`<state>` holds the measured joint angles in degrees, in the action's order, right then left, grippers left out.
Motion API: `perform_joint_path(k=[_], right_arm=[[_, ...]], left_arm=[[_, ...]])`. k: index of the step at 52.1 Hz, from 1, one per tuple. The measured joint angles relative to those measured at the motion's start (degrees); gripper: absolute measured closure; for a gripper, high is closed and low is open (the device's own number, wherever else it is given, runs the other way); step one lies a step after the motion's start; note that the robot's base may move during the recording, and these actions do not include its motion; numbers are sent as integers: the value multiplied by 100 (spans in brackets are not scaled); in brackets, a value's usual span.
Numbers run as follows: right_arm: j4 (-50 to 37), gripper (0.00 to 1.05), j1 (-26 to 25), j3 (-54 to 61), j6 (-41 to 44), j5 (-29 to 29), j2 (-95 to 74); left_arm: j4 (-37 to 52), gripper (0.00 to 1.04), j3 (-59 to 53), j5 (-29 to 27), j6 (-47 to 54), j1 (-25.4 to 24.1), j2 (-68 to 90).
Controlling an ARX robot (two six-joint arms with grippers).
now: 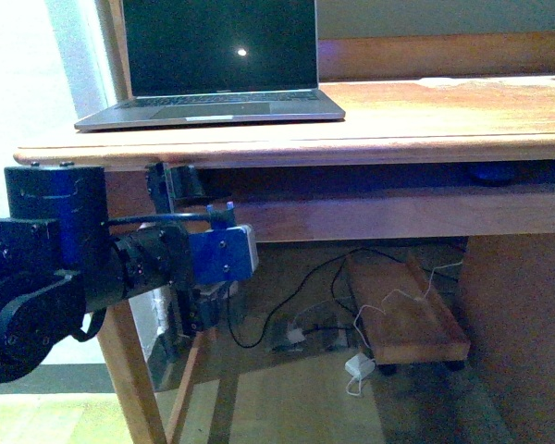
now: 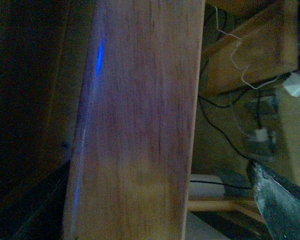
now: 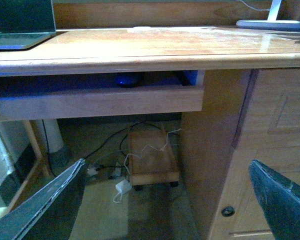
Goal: Place mouse
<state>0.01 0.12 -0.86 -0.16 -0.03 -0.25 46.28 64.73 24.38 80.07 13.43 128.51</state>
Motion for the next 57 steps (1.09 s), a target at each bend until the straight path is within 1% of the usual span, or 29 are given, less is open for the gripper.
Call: perform_joint_path(k=[6, 11, 15, 20, 24, 27, 30, 34, 38, 40, 41, 45, 50, 57], right_arm=[[0, 7, 0, 0, 0, 0, 0], [0, 7, -2, 0, 0, 0, 0], [0, 7, -2, 2, 0, 0, 0], [0, 7, 0, 2, 0, 0, 0], [0, 7, 0, 0, 0, 0, 0], [0, 7, 0, 0, 0, 0, 0], [0, 7, 0, 0, 0, 0, 0], [0, 7, -2, 0, 0, 0, 0], [0, 7, -2, 0, 0, 0, 0], [0, 7, 0, 0, 0, 0, 0], [0, 7, 0, 2, 0, -2, 0], [0, 7, 0, 2, 0, 0, 0], [0, 7, 0, 0, 0, 0, 0], [0, 7, 0, 0, 0, -2, 0]], left_arm=[[-839, 8, -197, -457, -450, 186, -457], [-1604, 8, -586, -542, -1005, 356, -1032], [-1860, 8, -894, -507, -1320, 461, -1379], [-2085, 8, -1379, -411, -2085, 638, -1908], [-2223, 8, -1606, -227, -2573, 765, -2188], [-2404, 8, -1873, -35, -3353, 966, -2573], [-2546, 8, -2044, 79, -3880, 1097, -2868], [-2699, 8, -2214, 151, -4546, 1215, -3215], [-2806, 8, -2371, 136, -5657, 1303, -3654], [-2820, 8, -2428, 81, -6203, 1314, -3827], [-2822, 8, -2468, -33, -6583, 1314, -3952], [-2841, 8, -2522, -426, -7512, 1279, -4354], [-2833, 8, -2603, -898, -8321, 1150, -5012], [-3056, 8, -2929, -1434, -8939, 994, -6004]])
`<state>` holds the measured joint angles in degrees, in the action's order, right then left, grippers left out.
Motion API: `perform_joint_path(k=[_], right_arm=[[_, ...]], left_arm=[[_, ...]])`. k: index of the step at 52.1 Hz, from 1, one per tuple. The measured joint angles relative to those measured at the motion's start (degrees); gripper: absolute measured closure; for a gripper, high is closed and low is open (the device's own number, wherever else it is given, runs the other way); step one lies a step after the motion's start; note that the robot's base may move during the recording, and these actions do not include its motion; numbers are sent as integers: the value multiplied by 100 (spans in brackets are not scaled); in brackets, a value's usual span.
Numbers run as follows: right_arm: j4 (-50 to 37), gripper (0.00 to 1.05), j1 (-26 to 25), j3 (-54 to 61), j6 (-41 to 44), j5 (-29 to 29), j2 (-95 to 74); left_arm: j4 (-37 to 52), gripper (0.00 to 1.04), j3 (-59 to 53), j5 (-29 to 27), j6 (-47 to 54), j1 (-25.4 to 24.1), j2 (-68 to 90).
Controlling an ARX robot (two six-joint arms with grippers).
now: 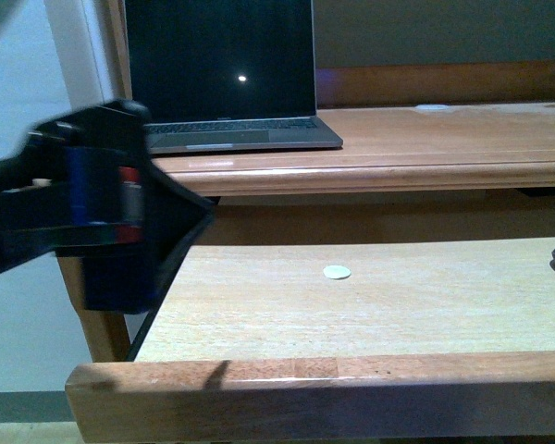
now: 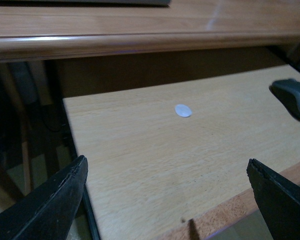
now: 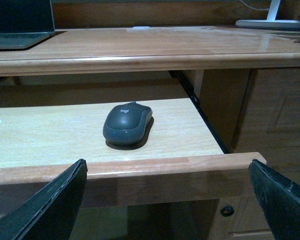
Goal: Place mouse
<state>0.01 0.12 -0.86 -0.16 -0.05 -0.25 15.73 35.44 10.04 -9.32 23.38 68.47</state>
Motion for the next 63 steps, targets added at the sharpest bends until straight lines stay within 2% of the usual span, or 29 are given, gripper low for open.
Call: perform_joint_path(k=[13, 16, 19, 23, 27, 31, 33, 37, 43, 63], right_arm=[[0, 7, 0, 0, 0, 2, 0], [0, 7, 0, 2, 0, 0, 0], [0, 7, 0, 0, 0, 0, 0], [0, 7, 0, 0, 0, 7, 0], [0, 7, 0, 0, 0, 2, 0], [0, 7, 0, 0, 0, 2, 0], [0, 7, -2, 2, 0, 2, 0], [0, 7, -2, 0, 0, 4, 0], [0, 7, -2, 0, 0, 2, 0], [0, 7, -2, 2, 0, 2, 0]], left_arm=[[-1012, 8, -1252, -1191, -417, -339, -2640], [-549, 17, -1670, -2168, -59, -229, -3254], [-590, 26, -1937, -2745, 289, -236, -3864], [-1141, 36, -2140, -3091, 533, -256, -4682], [-1628, 51, -2376, -2647, 708, -509, -5589], [-1659, 68, -2612, -2081, 800, -1154, -6035], [-1661, 74, -2688, -1956, 811, -1298, -6100], [-1683, 86, -2826, -1241, 841, -1856, -6223], [-1681, 102, -2922, -1102, 846, -2262, -6304], [-1644, 102, -3204, -1010, 868, -2304, -6540]])
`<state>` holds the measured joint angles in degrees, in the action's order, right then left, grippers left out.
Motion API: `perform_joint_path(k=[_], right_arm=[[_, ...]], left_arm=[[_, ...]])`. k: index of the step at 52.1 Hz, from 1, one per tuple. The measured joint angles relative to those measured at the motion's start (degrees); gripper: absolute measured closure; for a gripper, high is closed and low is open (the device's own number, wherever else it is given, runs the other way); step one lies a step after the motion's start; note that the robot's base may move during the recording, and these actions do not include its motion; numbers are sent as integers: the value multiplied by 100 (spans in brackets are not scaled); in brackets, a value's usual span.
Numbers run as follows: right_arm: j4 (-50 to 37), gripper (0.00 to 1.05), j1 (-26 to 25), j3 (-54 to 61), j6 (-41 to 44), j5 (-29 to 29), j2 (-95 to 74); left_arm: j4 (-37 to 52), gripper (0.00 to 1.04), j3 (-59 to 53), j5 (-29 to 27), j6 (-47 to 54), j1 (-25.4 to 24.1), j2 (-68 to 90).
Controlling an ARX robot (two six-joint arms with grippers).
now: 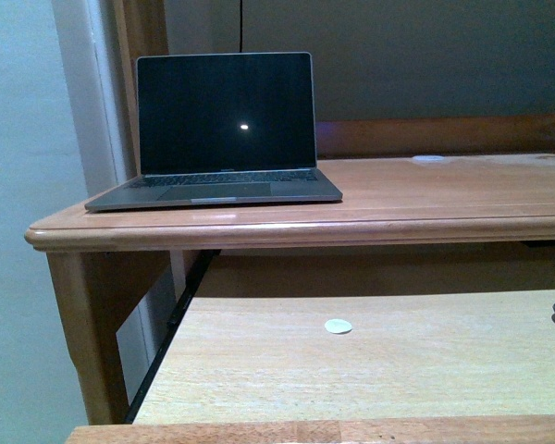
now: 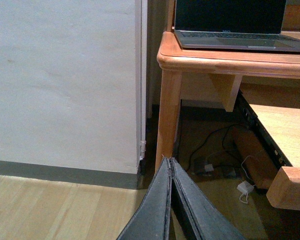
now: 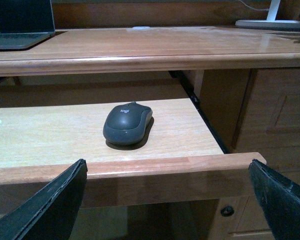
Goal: Place mouse
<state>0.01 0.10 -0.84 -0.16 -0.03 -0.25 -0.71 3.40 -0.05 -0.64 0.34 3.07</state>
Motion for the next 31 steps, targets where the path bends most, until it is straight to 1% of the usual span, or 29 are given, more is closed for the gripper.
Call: perform_joint_path(k=[14, 15, 18, 19, 21, 23, 26, 27, 29, 31], right_arm=[[0, 7, 0, 0, 0, -2, 0], [15, 7, -17, -4, -37, -87, -13], [210, 7, -238, -68, -297, -796, -214], [166, 7, -278, -87, -466, -1172, -352], [13, 7, -249, -107, -579, -1379, -608], [-214, 7, -164, -127, -699, -1471, -883], [-841, 7, 63, -273, -822, -1311, -1569], [-2518, 7, 944, -1412, -745, -402, -4009], [-2590, 7, 1204, -1598, -634, -229, -4433], [-2625, 7, 1377, -1700, -514, -131, -4706]], left_arm=[[44, 102, -293, -2, 2, -4, -258], [44, 102, -293, 0, 2, -4, -269], [44, 102, -293, -2, 2, -4, -273], [44, 102, -293, 2, 2, -4, -273], [44, 102, -293, 9, 2, -4, -275], [44, 102, -293, 4, 2, -2, -275], [44, 102, -293, 0, 2, -4, -275], [44, 87, -293, 4, 2, -4, -275], [44, 76, -293, 4, 2, -4, -275], [44, 69, -293, 4, 2, -4, -275]])
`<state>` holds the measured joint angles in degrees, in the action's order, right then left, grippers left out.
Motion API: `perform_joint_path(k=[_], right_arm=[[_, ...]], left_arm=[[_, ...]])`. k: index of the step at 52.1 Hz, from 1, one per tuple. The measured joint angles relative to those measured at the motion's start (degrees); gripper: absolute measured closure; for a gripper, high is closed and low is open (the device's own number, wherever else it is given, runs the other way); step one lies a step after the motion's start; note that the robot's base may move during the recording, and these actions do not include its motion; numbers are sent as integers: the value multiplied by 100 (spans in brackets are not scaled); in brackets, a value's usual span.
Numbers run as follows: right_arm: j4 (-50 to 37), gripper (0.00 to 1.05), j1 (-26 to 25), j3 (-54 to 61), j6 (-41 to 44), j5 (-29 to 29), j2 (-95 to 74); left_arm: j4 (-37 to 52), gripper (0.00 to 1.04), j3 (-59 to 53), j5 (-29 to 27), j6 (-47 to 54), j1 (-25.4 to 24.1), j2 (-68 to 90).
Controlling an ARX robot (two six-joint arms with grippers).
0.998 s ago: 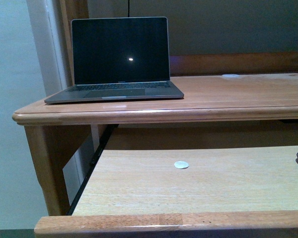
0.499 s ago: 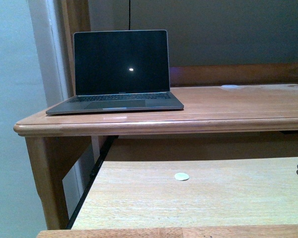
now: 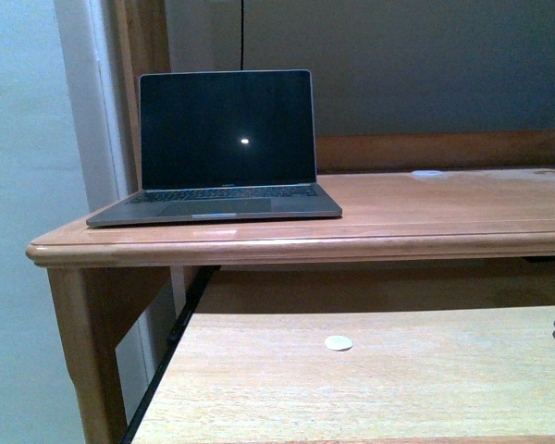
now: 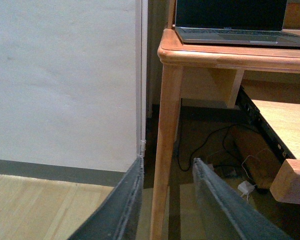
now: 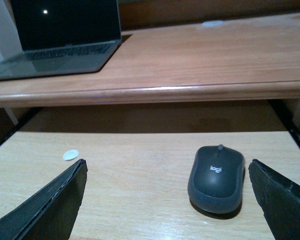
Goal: Place mouse
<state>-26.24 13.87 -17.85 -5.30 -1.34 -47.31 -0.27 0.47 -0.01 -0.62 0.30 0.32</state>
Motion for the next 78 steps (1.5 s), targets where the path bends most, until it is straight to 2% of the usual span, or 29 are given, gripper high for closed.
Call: perform_joint_path(k=[6, 16, 22, 33, 54, 64, 68, 78], right_arm=[[-197, 7, 426, -341, 435, 334, -979], [-254, 7, 590, -1014, 968, 1043, -2262], [-63, 7, 570, -1276, 1091, 1471, -2778], [280, 7, 374, -1637, 1078, 1917, -3248], [850, 7, 79, -2153, 557, 1827, -3836], [885, 33, 35, -2240, 352, 1716, -3923], [887, 48, -20, -2210, 273, 1665, -3893], [957, 50, -216, -2009, 260, 1512, -3571]], left_arm=[[0, 46, 0, 0, 0, 0, 0], [0, 6, 0, 0, 4, 0, -2], [0, 8, 0, 0, 9, 0, -2], [0, 8, 0, 0, 9, 0, -2], [0, 8, 0, -2, 9, 0, -2], [0, 8, 0, -2, 9, 0, -2], [0, 8, 0, -2, 9, 0, -2], [0, 8, 0, -2, 9, 0, -2]])
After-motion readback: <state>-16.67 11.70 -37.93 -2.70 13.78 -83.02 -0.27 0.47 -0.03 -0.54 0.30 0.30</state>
